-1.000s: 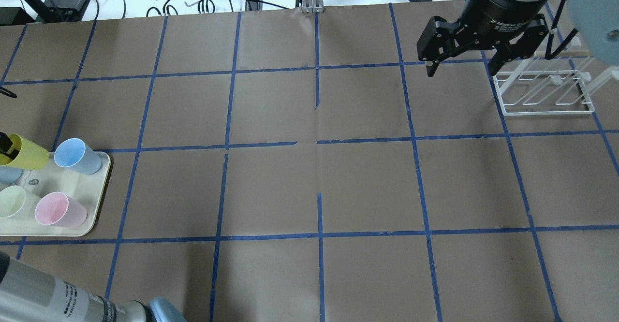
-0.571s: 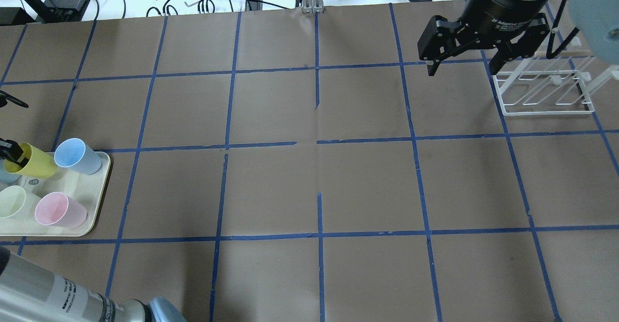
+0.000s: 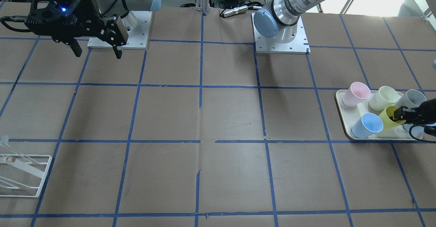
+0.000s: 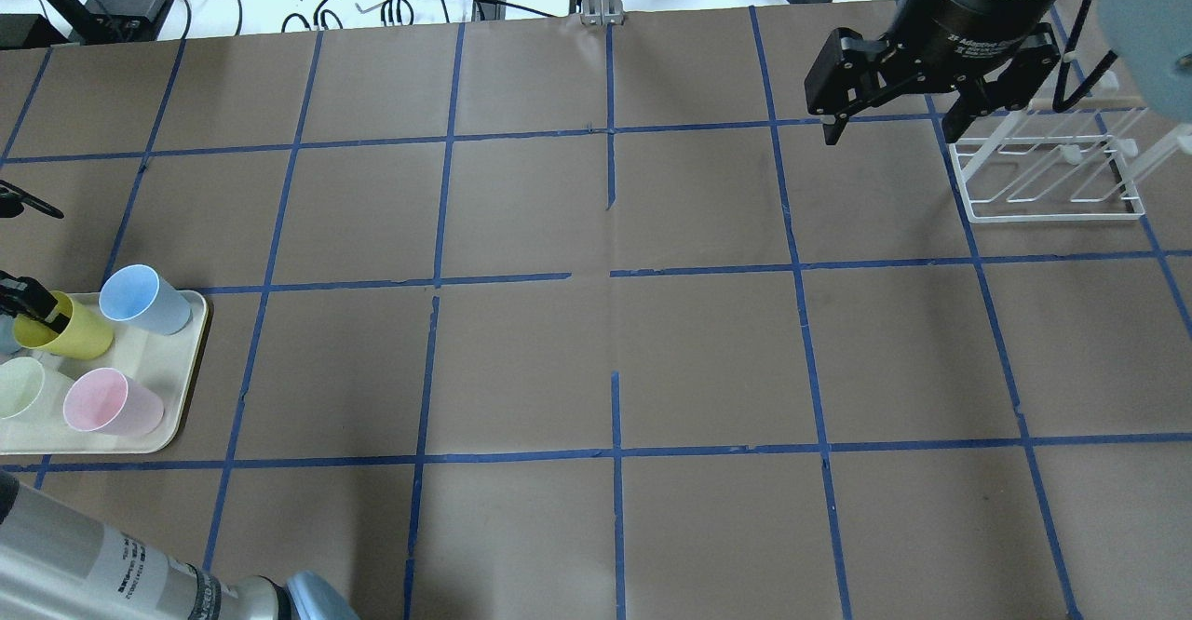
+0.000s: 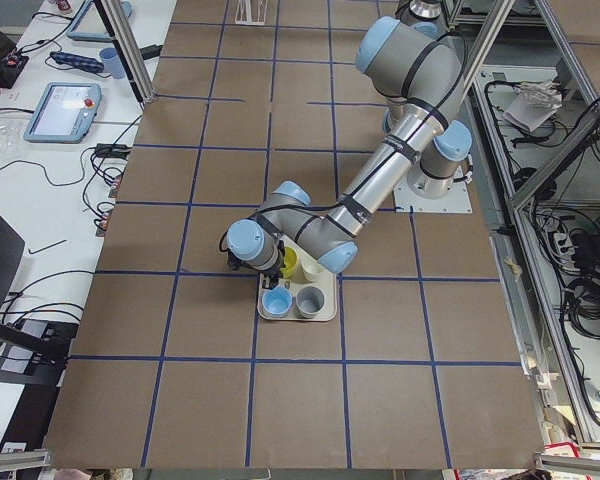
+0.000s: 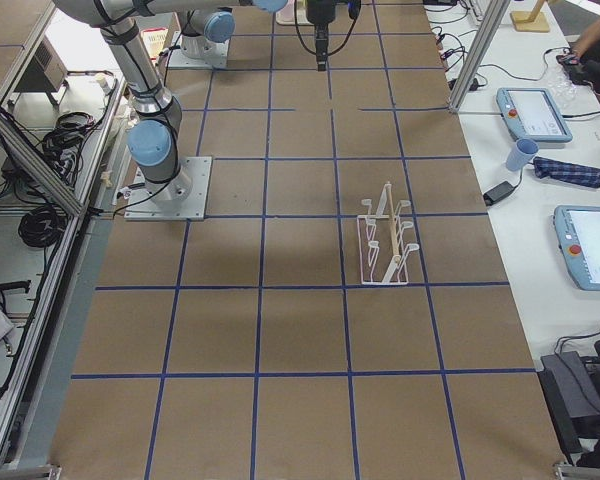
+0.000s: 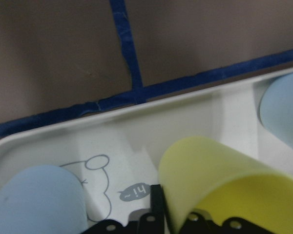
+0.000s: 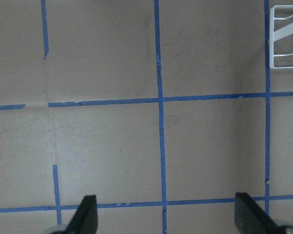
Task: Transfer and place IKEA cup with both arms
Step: 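Lower the yellow cup onto the tray and open the left gripper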
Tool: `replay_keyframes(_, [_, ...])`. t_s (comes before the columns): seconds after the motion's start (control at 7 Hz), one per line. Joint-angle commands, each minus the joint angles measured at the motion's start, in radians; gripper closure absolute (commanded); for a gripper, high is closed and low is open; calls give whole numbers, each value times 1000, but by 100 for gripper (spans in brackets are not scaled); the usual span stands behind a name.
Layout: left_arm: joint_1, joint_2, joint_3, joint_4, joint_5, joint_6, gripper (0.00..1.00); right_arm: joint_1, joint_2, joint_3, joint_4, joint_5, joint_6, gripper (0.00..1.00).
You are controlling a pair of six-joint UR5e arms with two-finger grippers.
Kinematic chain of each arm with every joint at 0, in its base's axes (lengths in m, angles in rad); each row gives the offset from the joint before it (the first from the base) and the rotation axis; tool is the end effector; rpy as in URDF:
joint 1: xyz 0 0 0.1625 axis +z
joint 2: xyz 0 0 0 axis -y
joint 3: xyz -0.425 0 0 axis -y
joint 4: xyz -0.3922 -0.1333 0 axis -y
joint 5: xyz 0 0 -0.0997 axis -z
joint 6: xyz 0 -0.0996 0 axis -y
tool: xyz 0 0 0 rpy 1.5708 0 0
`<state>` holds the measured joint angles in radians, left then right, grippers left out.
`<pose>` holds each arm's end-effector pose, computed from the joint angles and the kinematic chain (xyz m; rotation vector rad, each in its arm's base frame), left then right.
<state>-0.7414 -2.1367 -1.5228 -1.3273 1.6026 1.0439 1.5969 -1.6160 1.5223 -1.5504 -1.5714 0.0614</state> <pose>0.3824 -0.5266 0.2042 -0.3197 -2.9090 -0.2769 0.1457 -0.4744 0.5317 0.0554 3.1364 -0.1150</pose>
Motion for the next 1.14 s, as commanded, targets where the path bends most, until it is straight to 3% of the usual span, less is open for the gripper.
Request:
replay_keyframes(0.0, [-1,3,0,5,0,-4,20,0,-1,-4,10,-1,-2,0])
replay_keyframes(0.71, [-13,50,21,-24,5,-10,19,-2,-1,-4,9,1,-2,0])
replay_keyframes(1.0, [-57,148,39,-65,5,-13,16,-2,1,-4,9,1,-2,0])
